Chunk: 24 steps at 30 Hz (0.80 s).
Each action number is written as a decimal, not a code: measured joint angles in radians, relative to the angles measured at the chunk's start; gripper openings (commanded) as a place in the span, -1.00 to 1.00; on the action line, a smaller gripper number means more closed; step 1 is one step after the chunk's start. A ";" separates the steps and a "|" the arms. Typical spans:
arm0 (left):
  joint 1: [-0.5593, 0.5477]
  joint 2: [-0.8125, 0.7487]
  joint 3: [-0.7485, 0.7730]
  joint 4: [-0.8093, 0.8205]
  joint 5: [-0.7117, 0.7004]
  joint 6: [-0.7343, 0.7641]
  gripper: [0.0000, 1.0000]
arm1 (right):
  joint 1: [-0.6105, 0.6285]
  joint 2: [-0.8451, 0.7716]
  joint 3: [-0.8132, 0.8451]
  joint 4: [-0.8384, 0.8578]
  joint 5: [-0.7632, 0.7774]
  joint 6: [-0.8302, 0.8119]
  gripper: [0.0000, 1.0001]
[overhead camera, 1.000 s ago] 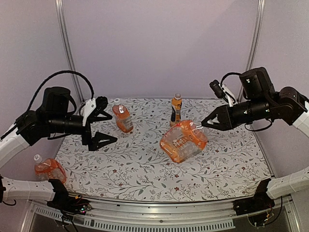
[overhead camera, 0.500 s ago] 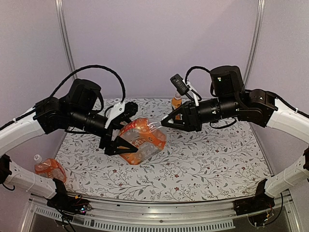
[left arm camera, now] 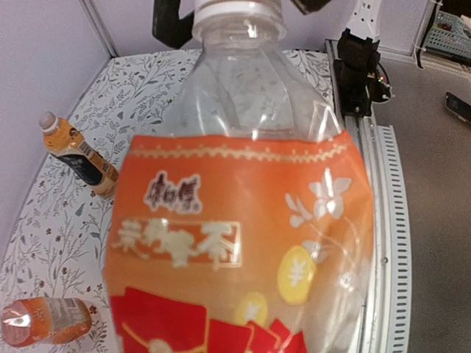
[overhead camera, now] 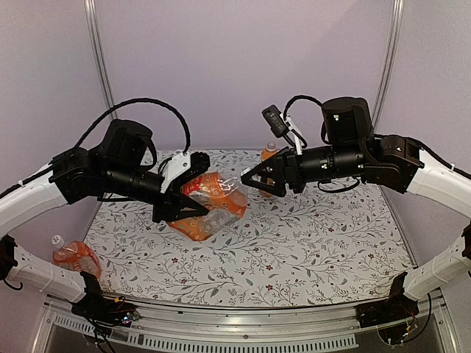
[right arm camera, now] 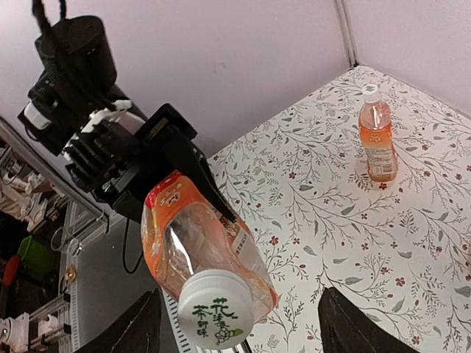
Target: Unscrew the bottle caps
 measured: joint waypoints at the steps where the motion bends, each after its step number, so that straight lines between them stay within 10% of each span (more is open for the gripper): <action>1: 0.000 -0.003 0.000 0.001 -0.026 0.020 -0.44 | -0.003 0.000 0.002 -0.007 0.022 0.023 0.64; 7: -0.049 -0.043 -0.034 0.072 -0.322 0.240 -0.47 | -0.023 0.002 0.003 -0.031 0.064 0.183 0.62; 12: -0.111 -0.055 -0.088 0.163 -0.526 0.416 -0.48 | -0.027 0.028 0.005 -0.033 0.063 0.263 0.20; 16: -0.127 -0.055 -0.108 0.190 -0.599 0.484 -0.48 | -0.034 0.043 0.005 -0.029 0.053 0.305 -0.24; 24: -0.134 -0.054 -0.116 0.222 -0.653 0.537 -0.47 | -0.040 0.047 0.004 -0.016 0.015 0.336 -0.28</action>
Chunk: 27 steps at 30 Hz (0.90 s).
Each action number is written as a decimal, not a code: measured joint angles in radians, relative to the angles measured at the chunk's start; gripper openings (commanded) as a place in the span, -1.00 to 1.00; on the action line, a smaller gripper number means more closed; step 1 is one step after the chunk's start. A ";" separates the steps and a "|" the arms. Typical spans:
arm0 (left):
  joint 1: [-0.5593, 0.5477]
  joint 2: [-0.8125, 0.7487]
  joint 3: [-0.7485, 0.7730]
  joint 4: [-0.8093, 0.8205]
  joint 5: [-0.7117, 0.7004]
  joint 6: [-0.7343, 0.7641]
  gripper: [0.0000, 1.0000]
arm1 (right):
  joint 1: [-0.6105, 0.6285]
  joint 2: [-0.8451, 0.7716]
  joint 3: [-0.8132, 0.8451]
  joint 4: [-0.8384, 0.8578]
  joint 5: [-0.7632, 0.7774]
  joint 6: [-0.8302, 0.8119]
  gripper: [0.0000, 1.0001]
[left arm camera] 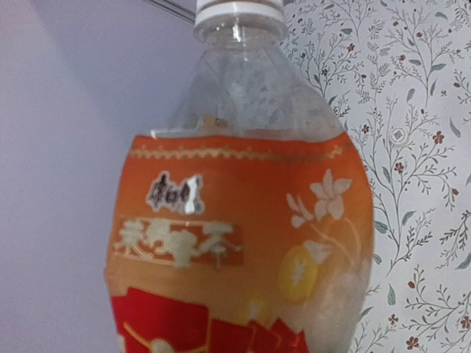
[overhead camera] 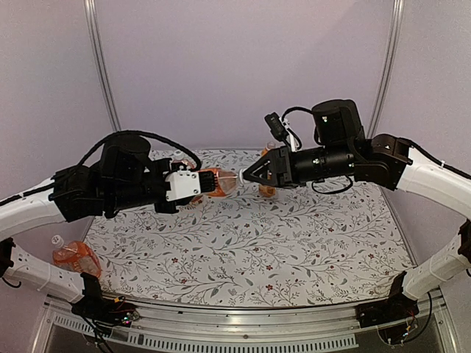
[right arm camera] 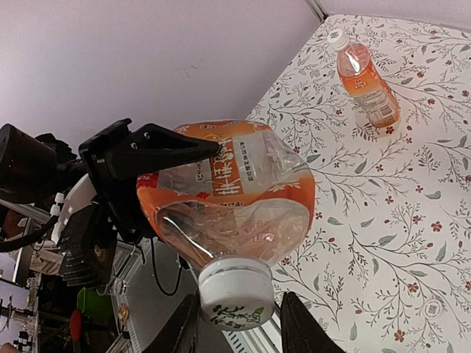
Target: Unscrew the bottle caps
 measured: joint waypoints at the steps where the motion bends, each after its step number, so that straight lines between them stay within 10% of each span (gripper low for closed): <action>1: 0.000 0.000 -0.001 0.003 -0.003 0.002 -0.47 | -0.001 0.000 0.000 0.000 -0.002 0.002 -0.31; 9: -0.001 0.000 -0.004 0.008 -0.017 0.012 -0.47 | -0.008 0.006 -0.003 0.010 -0.035 0.018 -0.61; 27: -0.011 0.000 -0.007 -0.010 -0.035 0.012 -0.47 | -0.014 0.042 0.000 0.020 -0.084 0.018 -0.34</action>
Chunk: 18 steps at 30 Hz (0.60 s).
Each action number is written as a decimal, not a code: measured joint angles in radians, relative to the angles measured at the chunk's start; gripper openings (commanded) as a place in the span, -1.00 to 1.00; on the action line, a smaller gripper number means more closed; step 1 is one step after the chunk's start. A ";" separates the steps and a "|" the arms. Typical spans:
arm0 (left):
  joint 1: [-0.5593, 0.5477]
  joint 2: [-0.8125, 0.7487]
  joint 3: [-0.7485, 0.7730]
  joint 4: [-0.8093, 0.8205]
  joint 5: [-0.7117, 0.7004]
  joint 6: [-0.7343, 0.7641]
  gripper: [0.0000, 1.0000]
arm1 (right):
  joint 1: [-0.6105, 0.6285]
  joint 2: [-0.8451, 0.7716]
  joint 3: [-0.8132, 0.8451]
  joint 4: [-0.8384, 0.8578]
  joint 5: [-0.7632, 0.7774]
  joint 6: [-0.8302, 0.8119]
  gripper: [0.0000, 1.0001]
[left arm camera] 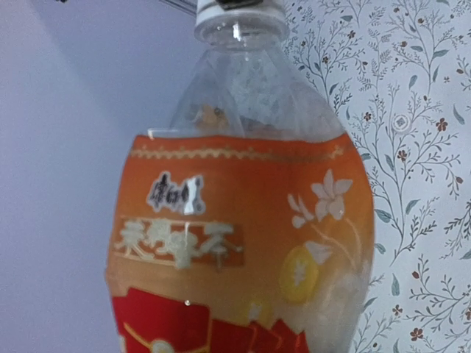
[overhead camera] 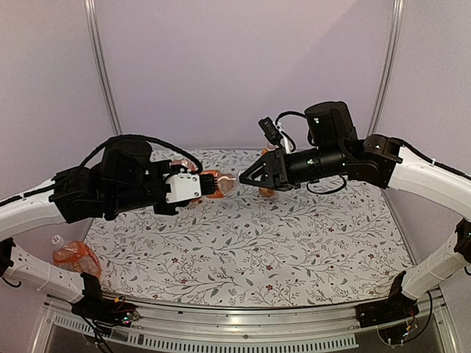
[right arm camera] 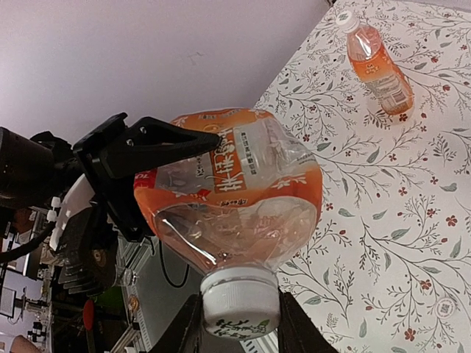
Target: Unscrew the bottle caps
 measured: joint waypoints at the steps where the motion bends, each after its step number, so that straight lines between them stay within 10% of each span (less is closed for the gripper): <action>1: -0.002 0.000 0.000 0.000 0.000 0.000 -0.47 | 0.000 0.000 0.000 0.000 -0.002 0.000 -0.32; 11: -0.004 -0.002 -0.008 0.014 0.002 0.000 -0.47 | 0.001 0.002 0.000 -0.001 -0.009 -0.001 -1.00; 18: -0.004 -0.004 -0.012 -0.005 0.040 -0.036 -0.49 | 0.005 0.002 0.005 -0.029 -0.010 -0.038 -1.00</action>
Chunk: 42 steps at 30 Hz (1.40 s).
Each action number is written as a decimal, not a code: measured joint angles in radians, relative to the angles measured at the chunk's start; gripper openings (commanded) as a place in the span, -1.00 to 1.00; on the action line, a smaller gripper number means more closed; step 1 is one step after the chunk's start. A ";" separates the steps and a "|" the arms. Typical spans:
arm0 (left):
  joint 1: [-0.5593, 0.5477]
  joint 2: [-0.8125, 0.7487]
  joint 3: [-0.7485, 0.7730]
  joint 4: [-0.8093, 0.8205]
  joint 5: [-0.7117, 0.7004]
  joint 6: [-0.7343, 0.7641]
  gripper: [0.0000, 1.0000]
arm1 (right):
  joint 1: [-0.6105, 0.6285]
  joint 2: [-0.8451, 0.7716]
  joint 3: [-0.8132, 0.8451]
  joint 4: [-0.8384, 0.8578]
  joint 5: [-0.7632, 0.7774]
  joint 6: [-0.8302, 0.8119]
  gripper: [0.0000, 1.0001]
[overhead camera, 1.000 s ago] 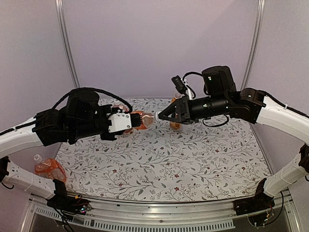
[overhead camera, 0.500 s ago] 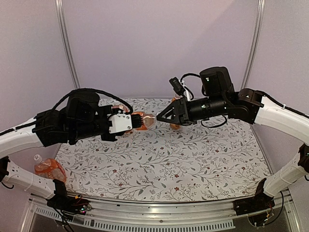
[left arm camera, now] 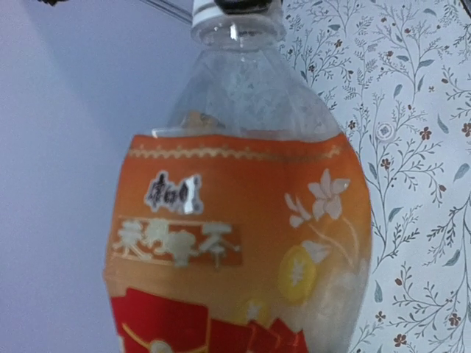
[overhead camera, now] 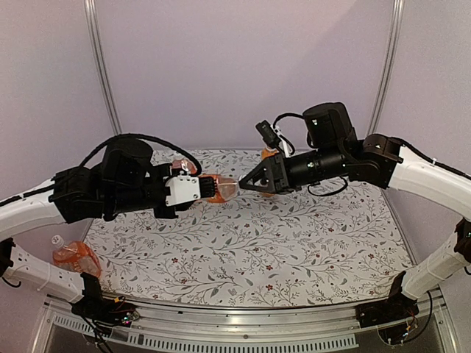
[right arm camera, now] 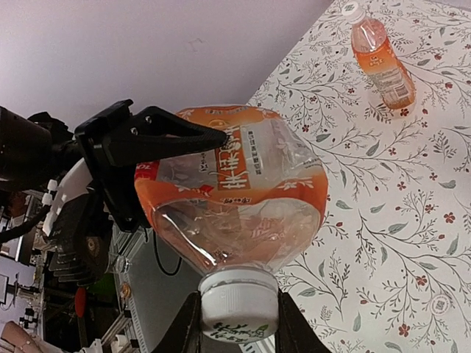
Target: Unscrew the bottle caps
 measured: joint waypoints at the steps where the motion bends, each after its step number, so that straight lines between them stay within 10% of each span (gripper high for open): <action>1: 0.000 0.000 0.006 -0.019 0.016 -0.013 -0.51 | 0.006 0.000 0.003 -0.011 0.000 -0.016 -1.00; 23: 0.002 0.086 0.227 -0.400 0.531 -0.319 -0.59 | 0.177 -0.082 0.080 -0.301 0.132 -1.014 -1.00; 30: 0.002 0.086 0.224 -0.383 0.504 -0.302 -0.59 | 0.180 -0.090 0.071 -0.288 0.194 -1.051 0.59; 34: 0.001 0.066 0.185 -0.332 0.449 -0.264 -0.58 | 0.173 -0.137 0.020 -0.253 0.317 -0.982 0.96; 42: -0.001 0.048 0.087 -0.185 0.229 -0.157 -0.57 | 0.161 -0.282 -0.020 -0.187 0.455 -0.676 0.97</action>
